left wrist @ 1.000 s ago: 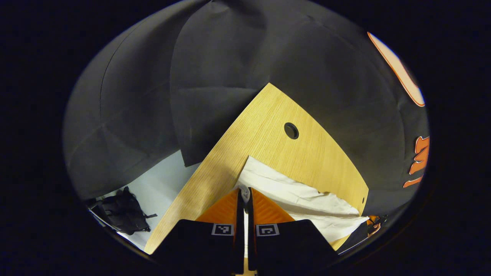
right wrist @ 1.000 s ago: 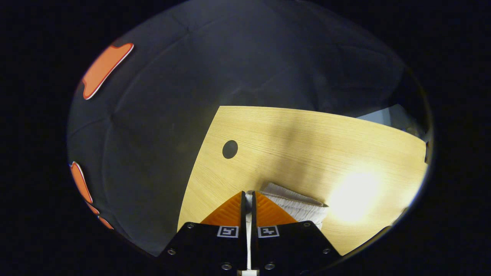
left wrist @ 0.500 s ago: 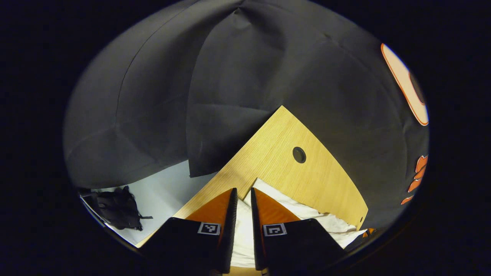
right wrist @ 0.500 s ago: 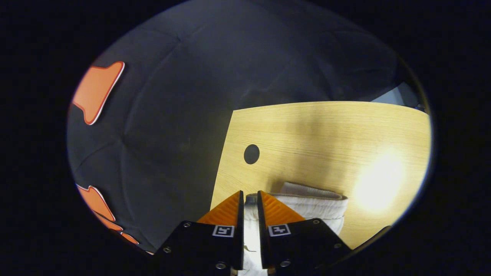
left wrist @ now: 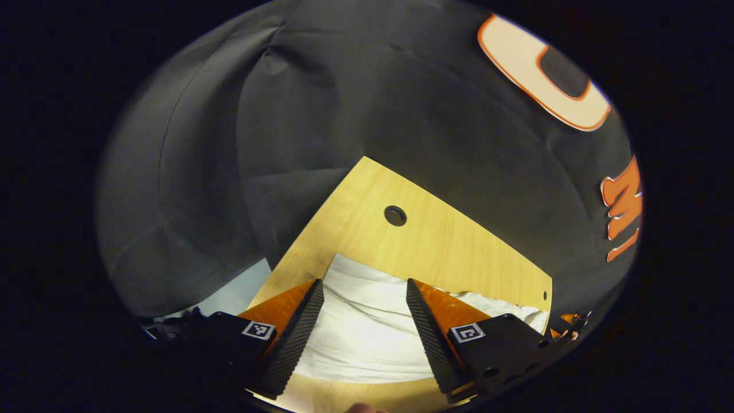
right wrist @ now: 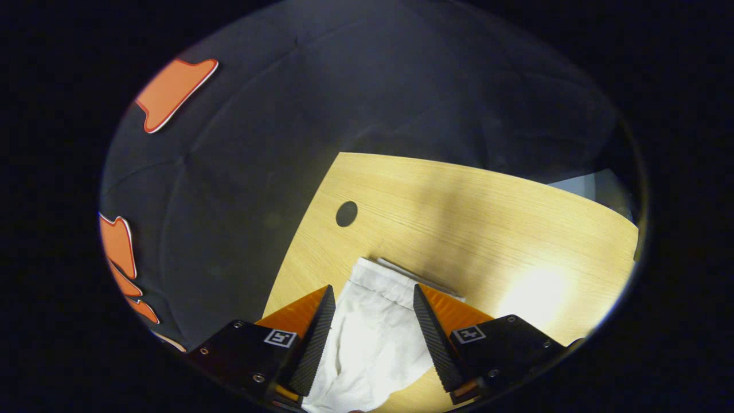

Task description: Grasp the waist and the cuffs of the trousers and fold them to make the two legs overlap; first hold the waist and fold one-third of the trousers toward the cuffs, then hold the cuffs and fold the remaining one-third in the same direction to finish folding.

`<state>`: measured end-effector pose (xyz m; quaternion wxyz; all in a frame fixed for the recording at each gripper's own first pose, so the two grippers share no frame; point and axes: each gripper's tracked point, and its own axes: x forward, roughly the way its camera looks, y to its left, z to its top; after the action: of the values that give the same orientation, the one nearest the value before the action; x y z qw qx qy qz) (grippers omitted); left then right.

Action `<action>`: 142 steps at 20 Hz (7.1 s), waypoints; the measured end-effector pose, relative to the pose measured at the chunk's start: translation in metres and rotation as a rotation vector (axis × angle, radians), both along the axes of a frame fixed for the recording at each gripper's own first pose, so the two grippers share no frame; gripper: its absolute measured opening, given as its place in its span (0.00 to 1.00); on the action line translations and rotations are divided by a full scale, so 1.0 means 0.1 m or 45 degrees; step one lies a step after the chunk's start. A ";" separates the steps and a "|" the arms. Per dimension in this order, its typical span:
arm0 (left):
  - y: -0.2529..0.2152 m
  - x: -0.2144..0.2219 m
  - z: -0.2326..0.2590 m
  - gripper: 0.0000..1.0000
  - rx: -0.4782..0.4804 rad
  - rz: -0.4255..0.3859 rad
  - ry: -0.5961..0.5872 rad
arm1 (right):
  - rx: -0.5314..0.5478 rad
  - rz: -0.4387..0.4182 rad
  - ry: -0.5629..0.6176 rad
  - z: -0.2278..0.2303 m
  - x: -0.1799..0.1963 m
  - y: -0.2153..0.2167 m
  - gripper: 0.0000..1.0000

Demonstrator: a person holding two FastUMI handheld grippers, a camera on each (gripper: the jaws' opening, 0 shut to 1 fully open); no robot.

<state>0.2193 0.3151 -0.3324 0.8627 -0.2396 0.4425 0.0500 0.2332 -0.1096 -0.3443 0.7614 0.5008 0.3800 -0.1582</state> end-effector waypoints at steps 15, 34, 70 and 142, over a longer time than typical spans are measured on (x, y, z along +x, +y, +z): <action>-0.63 -0.84 0.40 1.00 0.191 -0.257 0.077 | 0.010 0.106 0.183 -0.60 -0.28 0.11 0.93; -1.49 -1.89 0.52 1.00 0.154 -0.235 0.096 | 0.115 -0.038 0.114 -0.67 -0.22 0.03 0.08; -0.83 -1.81 -0.38 1.00 -0.130 -0.312 0.112 | -0.229 0.348 -0.503 1.45 0.30 2.20 0.08; -2.40 -0.59 1.57 0.07 -0.365 -0.115 -0.396 | -0.648 0.789 -0.604 2.16 -0.14 -0.37 0.98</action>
<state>0.1606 0.0756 -0.1754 0.8790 -0.3445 0.3171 -0.0898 0.2196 -0.1462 -0.1283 0.9373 0.1834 0.2763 0.1073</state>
